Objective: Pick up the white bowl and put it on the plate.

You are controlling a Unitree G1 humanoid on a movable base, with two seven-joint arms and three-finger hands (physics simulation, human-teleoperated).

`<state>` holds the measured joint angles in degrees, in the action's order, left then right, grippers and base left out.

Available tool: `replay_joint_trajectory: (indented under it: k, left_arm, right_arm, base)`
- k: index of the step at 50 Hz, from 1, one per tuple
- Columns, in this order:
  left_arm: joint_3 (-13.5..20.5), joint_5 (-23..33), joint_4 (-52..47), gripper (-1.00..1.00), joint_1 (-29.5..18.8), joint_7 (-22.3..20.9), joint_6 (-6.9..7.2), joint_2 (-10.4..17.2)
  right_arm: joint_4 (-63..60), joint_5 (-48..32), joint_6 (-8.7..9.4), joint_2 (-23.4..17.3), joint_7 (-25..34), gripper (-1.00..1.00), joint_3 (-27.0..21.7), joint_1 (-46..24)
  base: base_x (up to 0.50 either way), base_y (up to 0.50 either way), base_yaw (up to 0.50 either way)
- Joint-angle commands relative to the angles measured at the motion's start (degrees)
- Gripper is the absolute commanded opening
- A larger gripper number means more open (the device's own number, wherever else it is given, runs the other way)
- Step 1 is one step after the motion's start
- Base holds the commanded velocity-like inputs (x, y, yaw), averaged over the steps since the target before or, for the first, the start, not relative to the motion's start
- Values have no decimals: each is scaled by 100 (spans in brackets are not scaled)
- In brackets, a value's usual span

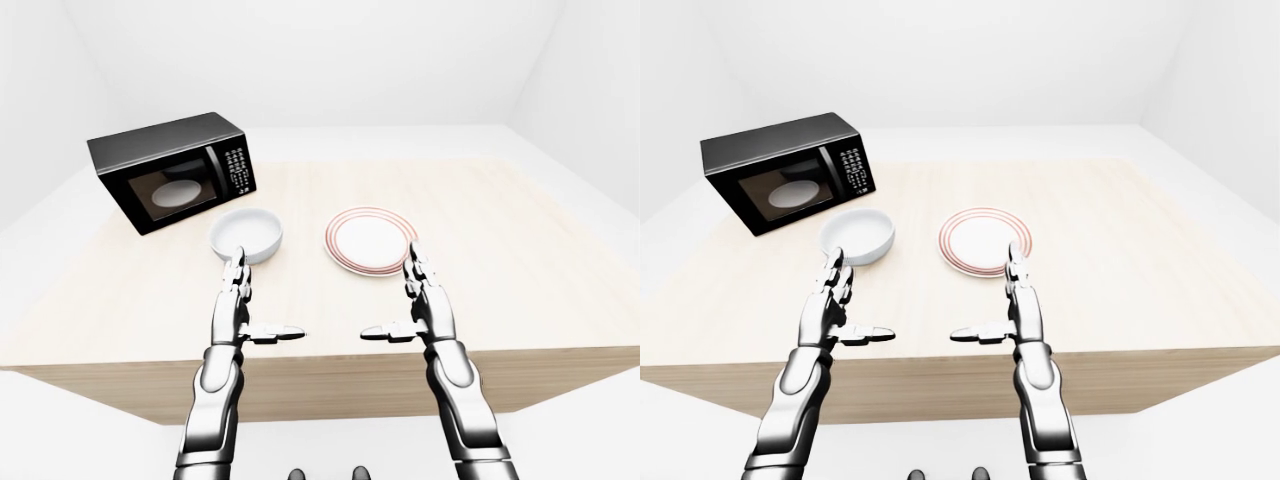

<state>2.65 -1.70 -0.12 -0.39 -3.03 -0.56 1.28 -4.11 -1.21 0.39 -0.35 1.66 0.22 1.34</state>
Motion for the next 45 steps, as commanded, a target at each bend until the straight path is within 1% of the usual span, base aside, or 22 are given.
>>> replay_joint_trajectory:
  k: [1, 3, 6, 13, 16, 17, 20, 22, 26, 29, 30, 32, 38, 40, 45]
  left_arm:
    - [17, -11, 38, 100, -5, -25, -60, 11]
    - [9, -9, -1, 100, 12, -24, -44, 8]
    - [14, -14, 18, 100, 7, -26, -61, 9]
    - [14, -20, -43, 100, 8, -19, -6, 9]
    - [16, -14, 22, 100, -8, -17, -54, 10]
    - [12, -6, 28, 100, -4, -17, -69, 11]
    - [3, 11, -5, 100, 9, -9, -57, 10]
    - [8, 14, 21, 100, 3, -10, -82, 13]
    - [0, 17, -43, 100, 20, -11, -40, 10]
    - [0, 14, -60, 100, 28, -18, -34, 9]
    - [3, 15, -12, 100, 21, -24, -77, 11]
    - [3, 11, 5, 100, 24, -31, -96, 9]
    - [-5, 13, -26, 100, 29, -37, -71, 8]
    - [-5, 17, -7, 100, 27, -39, -86, 8]
    - [-7, 13, -24, 100, 29, -46, -72, 9]
  right_arm:
    - [-9, -82, -32, 22, -1, 100, 54, 19]
    - [20, -83, -53, 22, 1, 100, 54, 11]
    - [26, -85, -59, 21, 0, 100, 50, 12]
    - [42, -85, -68, 28, 4, 100, 62, 8]
    - [25, -80, -57, 28, 9, 100, 66, 17]
    - [57, -74, -84, 26, 14, 100, 61, 9]
    - [92, -66, -110, 26, 20, 100, 59, 6]
    - [78, -71, -110, 28, 23, 100, 69, 23]
    - [13, -73, -61, 30, 23, 100, 76, 33]
    - [34, -76, -83, 34, 20, 100, 81, 33]
    - [27, -83, -79, 35, 19, 100, 88, 40]
    - [44, -81, -92, 35, 15, 100, 83, 38]
    - [37, -83, -89, 34, 18, 100, 89, 46]
    - [36, -84, -75, 35, 15, 100, 89, 40]
    - [97, -86, -124, 32, 12, 100, 81, 30]
  base:
    - [0, 30, 0]
    - [0, 30, 0]
    - [0, 30, 0]
    - [0, 30, 0]
    - [0, 30, 0]
    - [0, 30, 0]
    - [0, 30, 0]
    - [0, 30, 0]
    - [0, 30, 0]
    - [0, 31, 0]
    - [0, 31, 0]
    - [0, 30, 0]
    - [0, 30, 0]
    - [0, 30, 0]
    - [0, 30, 0]
